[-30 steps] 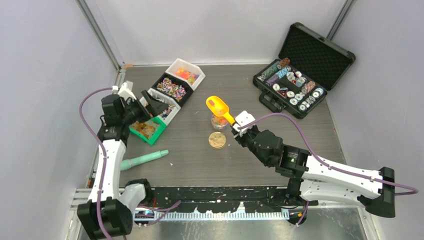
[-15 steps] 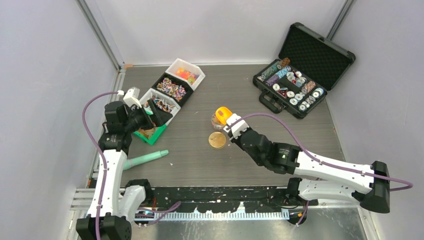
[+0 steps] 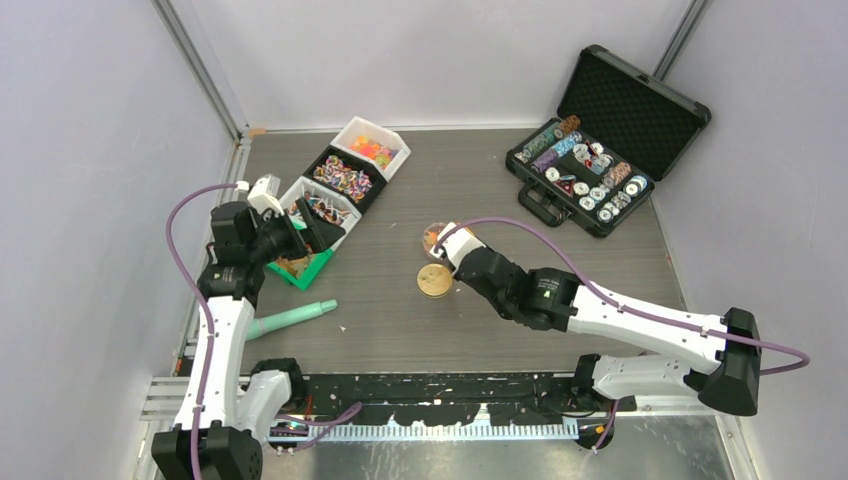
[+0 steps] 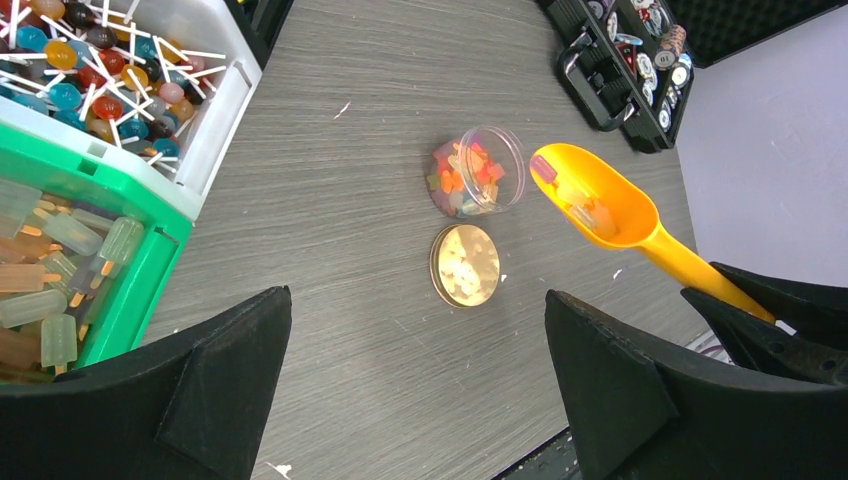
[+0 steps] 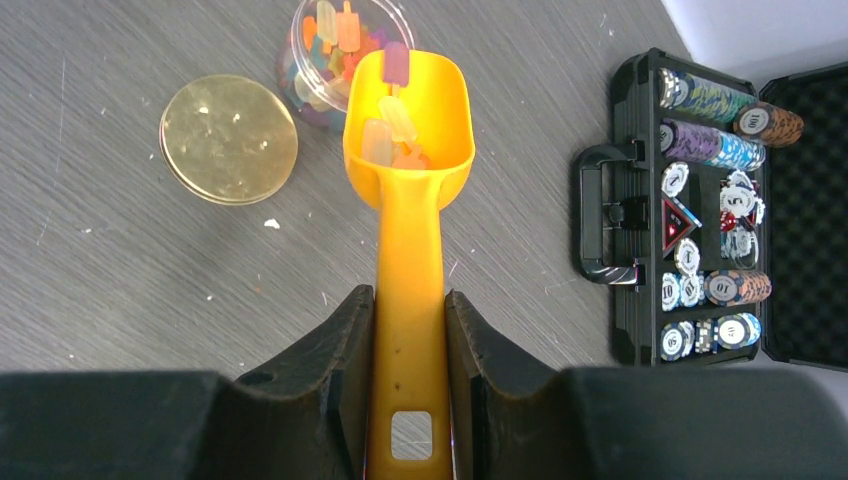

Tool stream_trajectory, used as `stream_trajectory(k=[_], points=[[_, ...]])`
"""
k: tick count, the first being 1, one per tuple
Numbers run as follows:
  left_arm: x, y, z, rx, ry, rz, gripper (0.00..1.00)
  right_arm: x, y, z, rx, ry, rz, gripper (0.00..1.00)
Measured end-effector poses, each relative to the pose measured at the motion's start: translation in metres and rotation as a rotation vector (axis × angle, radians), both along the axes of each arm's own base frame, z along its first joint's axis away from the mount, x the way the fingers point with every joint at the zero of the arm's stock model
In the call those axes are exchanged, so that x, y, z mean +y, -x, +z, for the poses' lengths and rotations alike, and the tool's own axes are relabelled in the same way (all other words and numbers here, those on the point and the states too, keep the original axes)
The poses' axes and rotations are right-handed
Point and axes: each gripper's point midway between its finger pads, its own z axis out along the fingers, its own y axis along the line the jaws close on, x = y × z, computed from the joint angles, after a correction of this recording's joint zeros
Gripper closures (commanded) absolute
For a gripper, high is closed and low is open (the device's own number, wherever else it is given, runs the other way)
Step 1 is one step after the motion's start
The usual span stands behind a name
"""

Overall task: Pack the candies
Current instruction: Place the fake candies in the packing bottle.

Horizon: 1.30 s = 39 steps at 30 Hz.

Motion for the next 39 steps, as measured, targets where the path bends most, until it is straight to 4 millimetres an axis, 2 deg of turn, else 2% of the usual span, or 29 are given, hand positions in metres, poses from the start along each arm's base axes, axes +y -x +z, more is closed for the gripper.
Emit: stream_trajectory(k=[9,19,39], points=[[0.000,-0.002,-0.004,0.016,0.002,0.000,0.00,0.003,0.004,-0.001,0.059,0.058,0.030,1.00],[0.000,-0.003,-0.006,0.024,0.003,0.000,0.00,0.009,0.004,-0.014,0.106,0.129,0.044,1.00],[0.000,-0.003,-0.006,0.027,0.004,0.000,0.00,0.012,0.003,-0.009,0.120,0.167,0.052,1.00]])
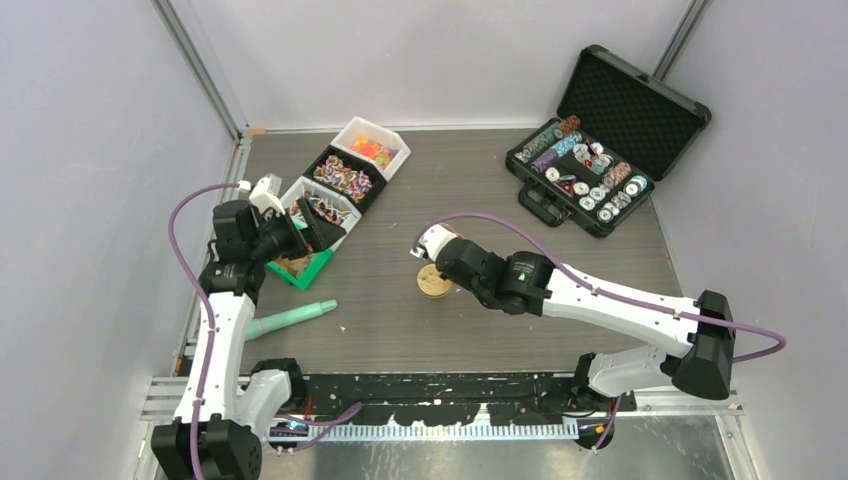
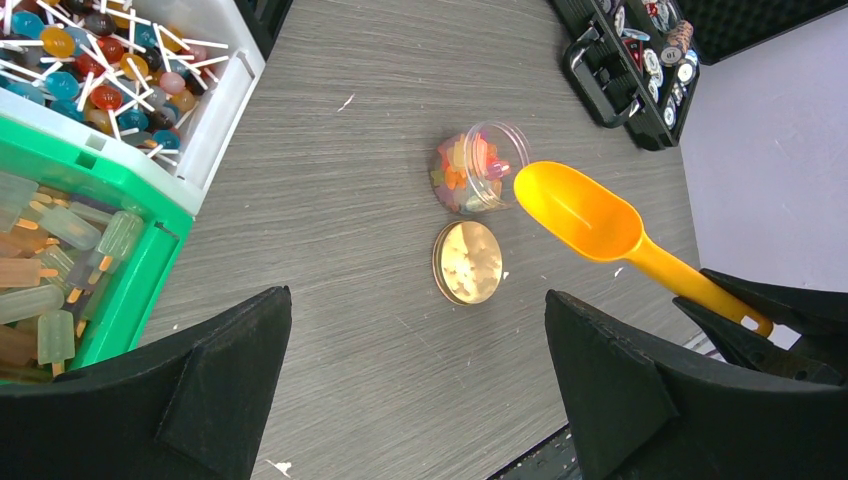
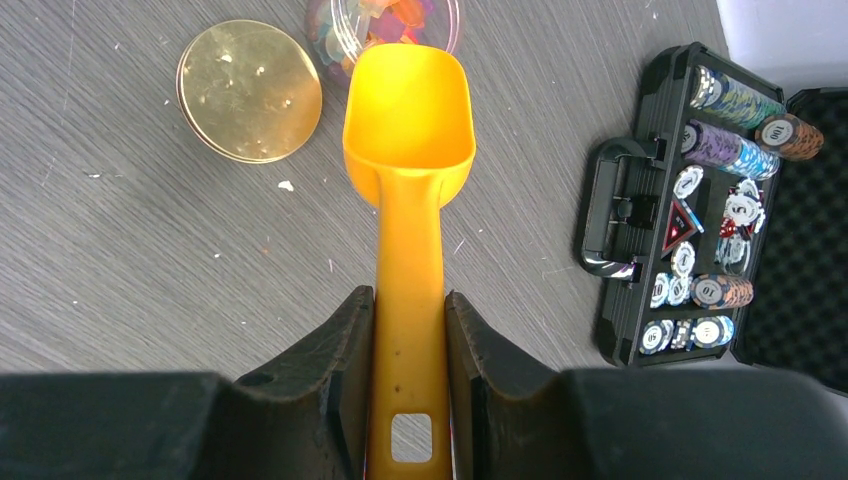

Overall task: Pack the candies
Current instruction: Place the fake candies in the packing bottle.

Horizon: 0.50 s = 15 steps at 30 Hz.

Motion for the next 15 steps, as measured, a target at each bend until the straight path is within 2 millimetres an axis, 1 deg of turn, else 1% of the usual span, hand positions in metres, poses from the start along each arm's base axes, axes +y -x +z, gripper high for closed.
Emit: stream_trajectory(k=[8,15], points=[[0.000,0.000,0.000,0.000,0.000,0.000,0.00,0.000,0.000,0.006,-0.001,-0.002,0.000,1.00],[0.000,0.000,0.000,0.000,-0.001,0.001,0.00,-0.004,0.002,0.013,0.015,0.026,0.003,1.00]])
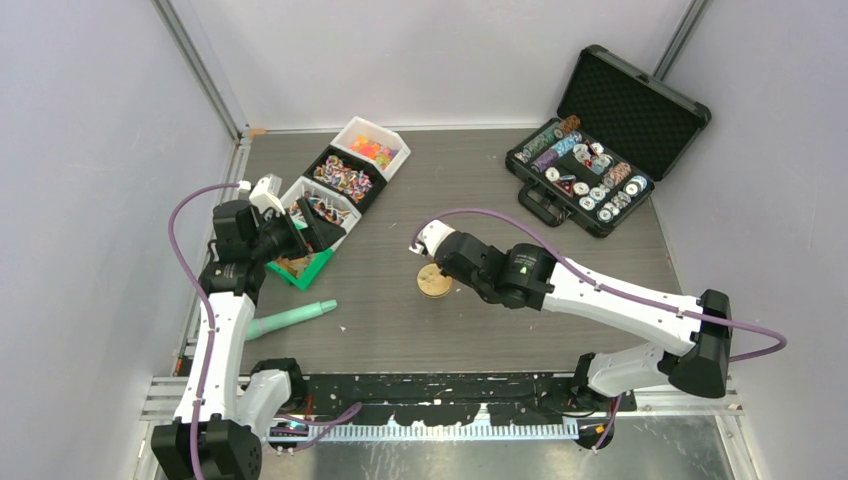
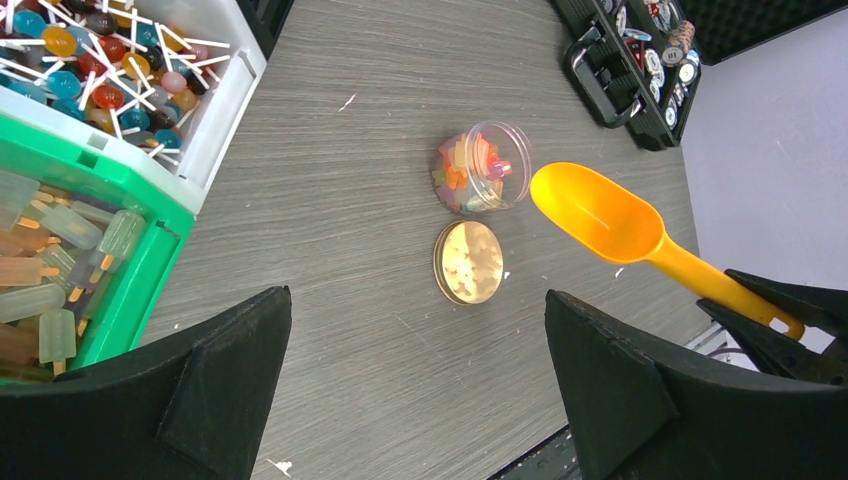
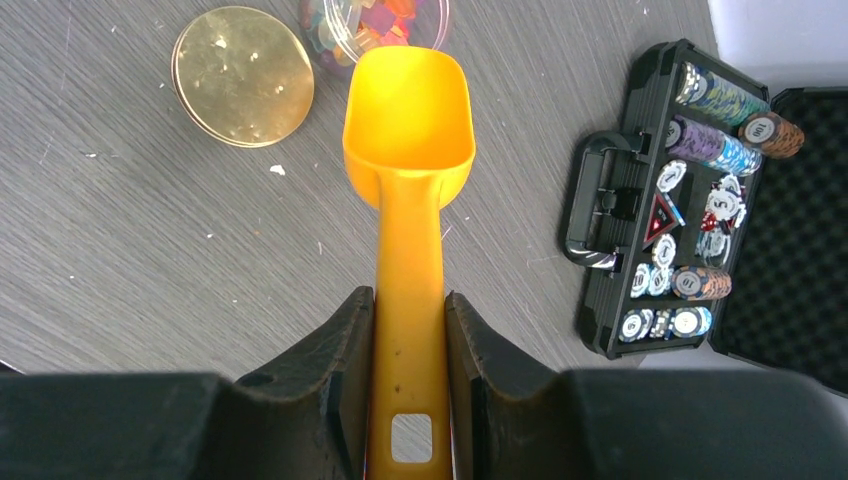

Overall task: Pack the candies
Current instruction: Place the fake candies in the packing bottle, then scoop the fake candies from the storage box.

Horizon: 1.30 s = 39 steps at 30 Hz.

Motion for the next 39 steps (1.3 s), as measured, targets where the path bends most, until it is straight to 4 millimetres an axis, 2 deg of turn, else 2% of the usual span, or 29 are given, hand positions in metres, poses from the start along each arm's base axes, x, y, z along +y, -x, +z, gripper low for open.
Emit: stream_trajectory(k=[8,15,22,27,31,34,39], points=[[0.008,0.000,-0.009,0.035,-0.026,0.046,0.00,0.002,-0.003,0.013,0.018,0.075,0.033,1.00],[0.028,0.001,-0.026,0.107,-0.095,0.165,0.00,0.005,-0.007,0.020,0.028,0.160,0.076,1.00],[0.042,-0.002,-0.032,0.140,-0.118,0.263,0.00,0.004,-0.007,0.021,0.033,0.215,0.135,1.00],[0.057,-0.011,-0.030,0.170,-0.102,0.386,0.09,0.015,0.000,0.029,0.020,0.119,0.225,1.00],[0.068,-0.018,-0.027,0.176,-0.058,0.501,0.17,0.015,0.016,0.038,-0.006,-0.007,0.327,1.00],[0.089,-0.023,-0.021,0.183,-0.049,0.639,0.20,0.024,0.021,0.053,-0.035,-0.103,0.377,1.00],[0.138,-0.039,-0.004,0.184,-0.078,0.864,0.32,0.059,0.015,0.073,-0.049,-0.209,0.403,1.00]])
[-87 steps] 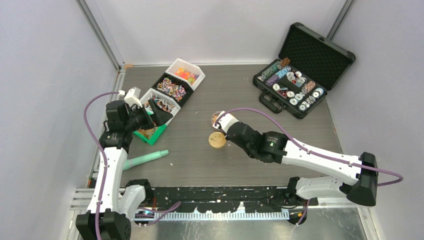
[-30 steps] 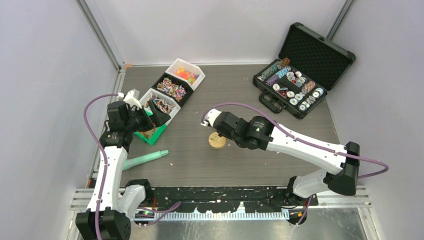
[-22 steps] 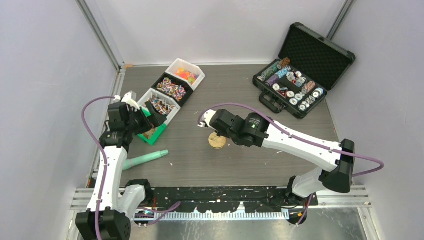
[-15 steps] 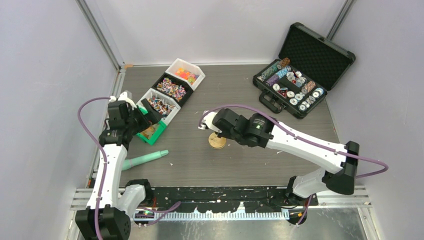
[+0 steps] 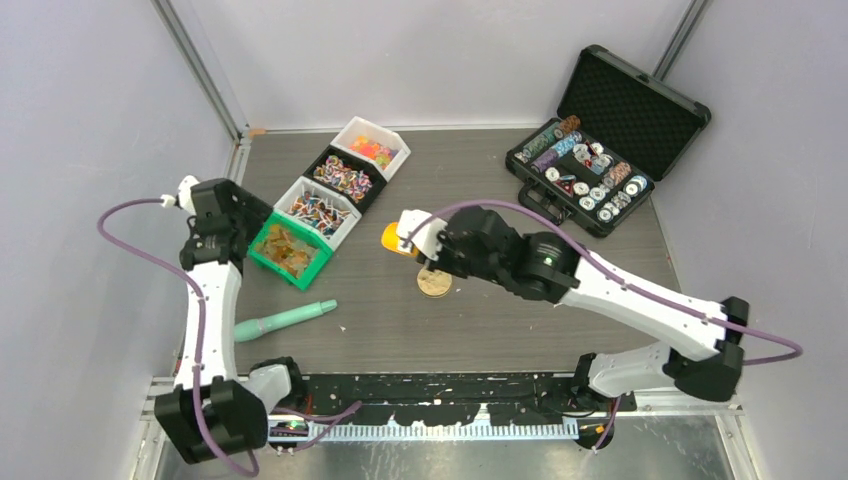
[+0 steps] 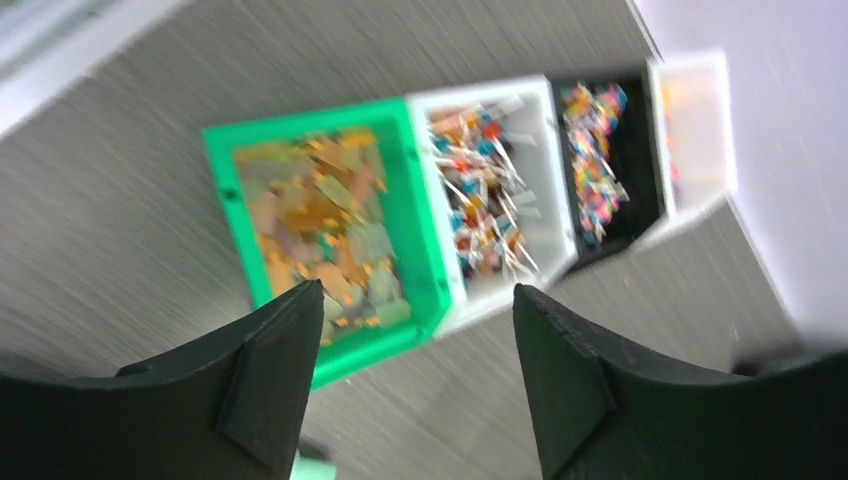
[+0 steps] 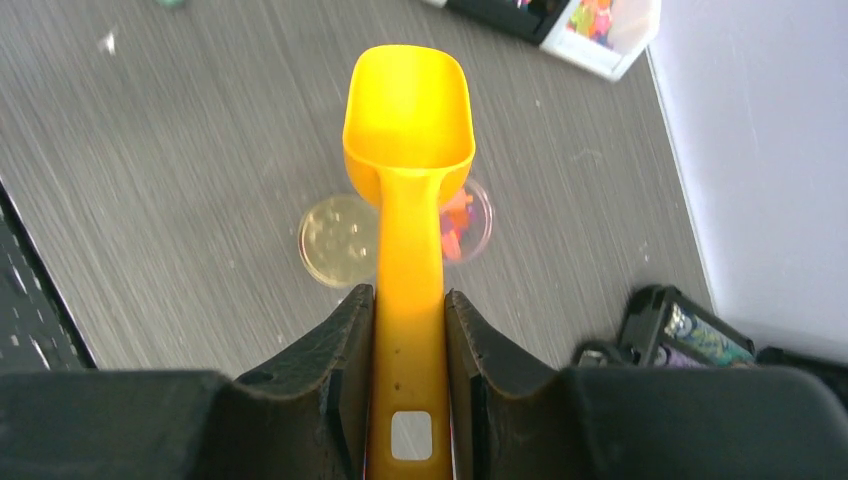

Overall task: Pack the candies
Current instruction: Scoop the fake candies from the storage box.

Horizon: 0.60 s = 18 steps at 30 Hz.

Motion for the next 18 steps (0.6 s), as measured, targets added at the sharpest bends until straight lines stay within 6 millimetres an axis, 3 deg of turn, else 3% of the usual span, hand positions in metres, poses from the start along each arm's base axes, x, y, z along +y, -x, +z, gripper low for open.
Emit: stream_trajectory(k=[3,8,11,13,18], points=[[0.038,-0.002,-0.008,0.044,-0.002,0.139,0.34,0.029,-0.012,0.010,0.019,-0.031,-0.016,1.00],[0.081,0.002,-0.047,0.167,0.046,0.277,0.33,0.083,-0.036,0.023,0.052,-0.076,-0.049,1.00],[0.095,0.004,-0.065,0.219,0.069,0.309,0.33,0.114,-0.048,0.025,0.075,-0.082,-0.060,1.00],[0.101,0.004,-0.076,0.242,0.089,0.303,0.38,0.133,-0.053,0.023,0.096,-0.075,-0.055,1.00],[0.105,-0.009,-0.089,0.230,0.154,0.247,0.47,0.169,-0.055,0.002,0.173,-0.023,-0.026,1.00]])
